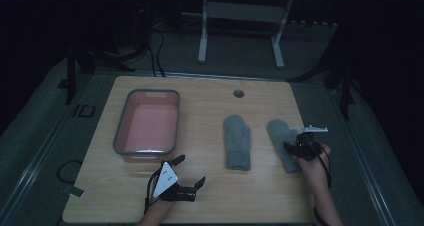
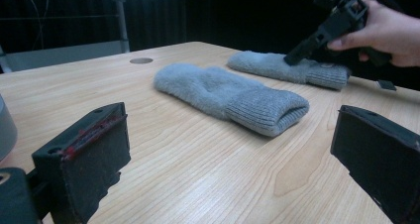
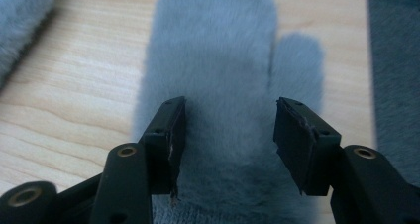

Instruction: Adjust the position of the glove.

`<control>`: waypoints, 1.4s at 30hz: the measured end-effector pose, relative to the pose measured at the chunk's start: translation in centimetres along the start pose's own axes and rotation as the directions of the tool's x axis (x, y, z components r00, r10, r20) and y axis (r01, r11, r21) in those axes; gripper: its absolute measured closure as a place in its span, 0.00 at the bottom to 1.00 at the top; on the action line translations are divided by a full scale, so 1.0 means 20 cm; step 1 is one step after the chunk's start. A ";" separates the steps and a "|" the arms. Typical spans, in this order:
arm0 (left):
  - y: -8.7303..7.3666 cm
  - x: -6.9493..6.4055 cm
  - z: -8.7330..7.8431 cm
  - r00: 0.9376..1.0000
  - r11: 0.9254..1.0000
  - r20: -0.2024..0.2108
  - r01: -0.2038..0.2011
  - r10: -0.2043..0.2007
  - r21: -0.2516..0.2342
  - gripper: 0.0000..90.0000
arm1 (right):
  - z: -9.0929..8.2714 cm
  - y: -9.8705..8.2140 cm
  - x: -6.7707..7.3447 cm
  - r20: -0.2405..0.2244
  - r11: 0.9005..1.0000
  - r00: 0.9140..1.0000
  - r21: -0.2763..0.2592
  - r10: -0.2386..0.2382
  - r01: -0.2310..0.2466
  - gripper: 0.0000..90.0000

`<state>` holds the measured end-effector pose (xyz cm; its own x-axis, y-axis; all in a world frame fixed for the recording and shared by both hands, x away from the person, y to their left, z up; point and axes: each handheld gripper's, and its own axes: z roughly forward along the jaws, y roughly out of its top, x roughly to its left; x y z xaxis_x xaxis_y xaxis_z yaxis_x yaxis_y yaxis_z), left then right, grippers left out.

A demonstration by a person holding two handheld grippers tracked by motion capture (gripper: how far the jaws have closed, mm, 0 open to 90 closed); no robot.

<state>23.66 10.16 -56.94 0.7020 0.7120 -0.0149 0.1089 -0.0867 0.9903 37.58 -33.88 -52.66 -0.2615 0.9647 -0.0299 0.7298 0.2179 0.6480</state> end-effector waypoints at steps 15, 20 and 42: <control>0.00 -0.01 0.00 1.000 1.000 -0.001 -0.003 0.003 0.000 0.02 | 0.03 -0.07 0.06 0.039 0.999 0.999 -0.046 0.019 -0.018 0.91; 0.00 0.00 0.00 1.000 1.000 -0.001 0.000 0.000 -0.001 0.02 | -0.02 -0.03 0.06 0.049 0.997 0.998 -0.067 0.046 -0.043 0.93; 0.00 0.00 0.00 1.000 1.000 0.000 -0.002 0.002 -0.001 0.02 | -0.24 0.18 0.19 0.036 0.973 0.984 -0.162 0.173 -0.165 0.93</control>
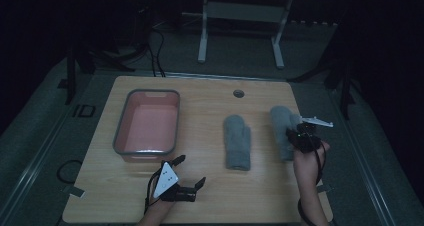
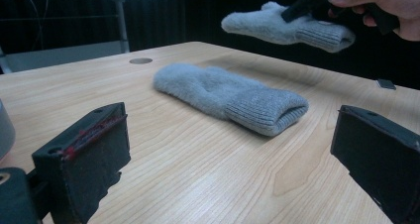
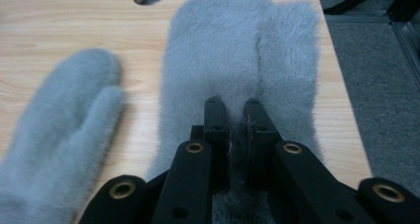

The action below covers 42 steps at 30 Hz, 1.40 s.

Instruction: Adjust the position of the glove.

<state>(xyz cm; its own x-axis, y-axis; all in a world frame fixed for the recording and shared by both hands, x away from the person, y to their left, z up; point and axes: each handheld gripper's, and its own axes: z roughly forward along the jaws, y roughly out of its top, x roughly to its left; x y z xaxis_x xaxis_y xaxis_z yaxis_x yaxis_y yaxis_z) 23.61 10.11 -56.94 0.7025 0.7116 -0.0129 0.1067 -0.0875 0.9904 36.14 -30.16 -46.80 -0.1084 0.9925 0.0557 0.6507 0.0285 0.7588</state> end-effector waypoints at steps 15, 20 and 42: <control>0.00 0.00 0.00 1.000 1.000 0.002 -0.003 0.003 0.002 0.02 | 0.00 0.02 0.24 -0.070 0.999 0.996 -0.012 0.049 -0.050 0.92; 0.00 0.00 0.00 1.000 1.000 0.002 -0.003 0.003 0.002 0.02 | 0.01 0.02 0.31 -0.100 0.999 0.994 -0.008 0.053 -0.054 0.92; 0.00 0.00 0.00 1.000 1.000 0.010 0.002 -0.002 0.005 0.02 | 0.13 -0.05 0.64 -0.159 0.997 0.985 0.053 0.071 -0.063 0.92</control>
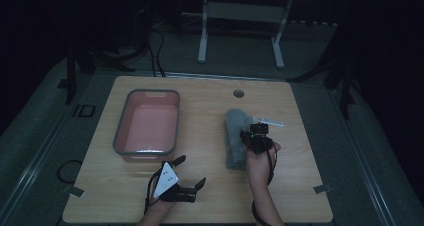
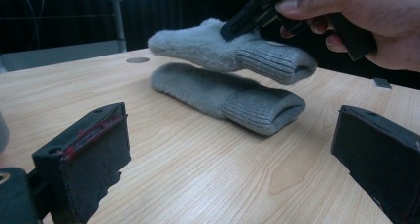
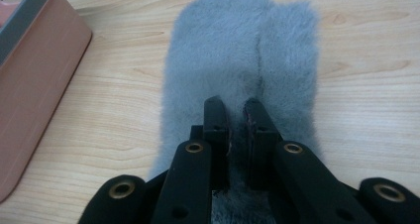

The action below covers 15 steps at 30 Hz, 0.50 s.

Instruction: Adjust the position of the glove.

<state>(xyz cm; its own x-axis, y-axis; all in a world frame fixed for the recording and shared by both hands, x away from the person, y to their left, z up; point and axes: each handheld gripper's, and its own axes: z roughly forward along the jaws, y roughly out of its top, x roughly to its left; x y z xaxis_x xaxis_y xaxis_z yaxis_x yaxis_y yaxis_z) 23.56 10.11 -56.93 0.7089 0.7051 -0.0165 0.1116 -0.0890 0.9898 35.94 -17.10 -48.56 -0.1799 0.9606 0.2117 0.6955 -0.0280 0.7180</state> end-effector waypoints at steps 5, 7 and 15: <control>0.00 0.00 0.00 1.000 1.000 -0.002 0.002 -0.002 0.000 0.02 | 0.02 -0.01 0.03 0.016 1.000 1.000 0.000 0.022 -0.022 0.92; 0.00 0.00 0.00 1.000 1.000 0.000 0.005 -0.005 -0.003 0.02 | 0.03 -0.02 0.05 0.017 1.000 1.000 0.005 0.025 -0.025 0.92; 0.00 0.00 0.00 1.000 1.000 0.002 0.005 -0.005 -0.003 0.02 | 0.08 -0.08 0.04 0.057 1.000 0.998 0.000 0.027 -0.027 0.92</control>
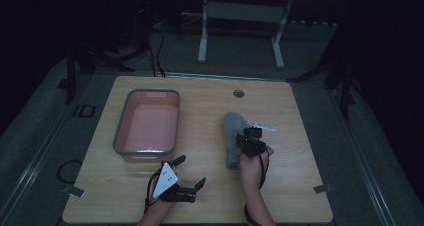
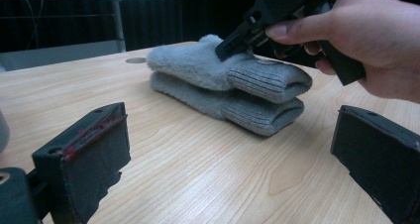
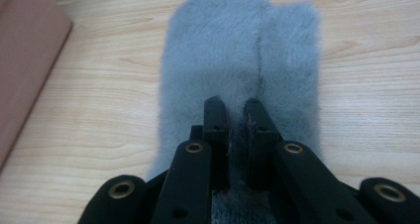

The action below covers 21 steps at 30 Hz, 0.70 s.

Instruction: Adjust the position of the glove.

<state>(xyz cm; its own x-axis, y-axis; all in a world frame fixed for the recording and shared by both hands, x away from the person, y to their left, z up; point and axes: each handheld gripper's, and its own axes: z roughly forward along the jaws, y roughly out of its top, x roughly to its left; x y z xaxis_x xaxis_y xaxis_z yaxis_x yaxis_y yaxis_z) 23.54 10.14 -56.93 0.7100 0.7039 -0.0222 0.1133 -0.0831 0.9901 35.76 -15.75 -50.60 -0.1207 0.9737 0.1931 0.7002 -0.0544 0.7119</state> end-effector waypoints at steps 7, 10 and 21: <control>0.00 0.00 0.00 1.000 1.000 -0.001 0.002 -0.002 0.000 0.02 | 0.04 -0.05 -0.01 0.020 1.000 1.000 -0.009 0.002 -0.002 0.89; 0.00 0.00 0.00 1.000 1.000 -0.001 0.002 -0.002 0.000 0.02 | 0.04 -0.06 -0.01 -0.007 1.000 1.000 -0.013 0.006 -0.006 0.81; 0.00 0.00 0.00 1.000 1.000 0.002 0.005 -0.005 0.000 0.02 | -0.09 0.08 -0.07 -0.164 0.995 0.981 -0.033 -0.103 0.099 0.45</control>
<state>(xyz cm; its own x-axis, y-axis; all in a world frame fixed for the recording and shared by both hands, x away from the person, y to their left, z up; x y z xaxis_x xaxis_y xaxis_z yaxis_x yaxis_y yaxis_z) 23.63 10.19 -56.93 0.7111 0.7025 -0.0273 0.1171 -0.0800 0.9899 35.79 -17.63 -48.41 -0.3058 0.9246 0.2271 0.6612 0.0346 0.7494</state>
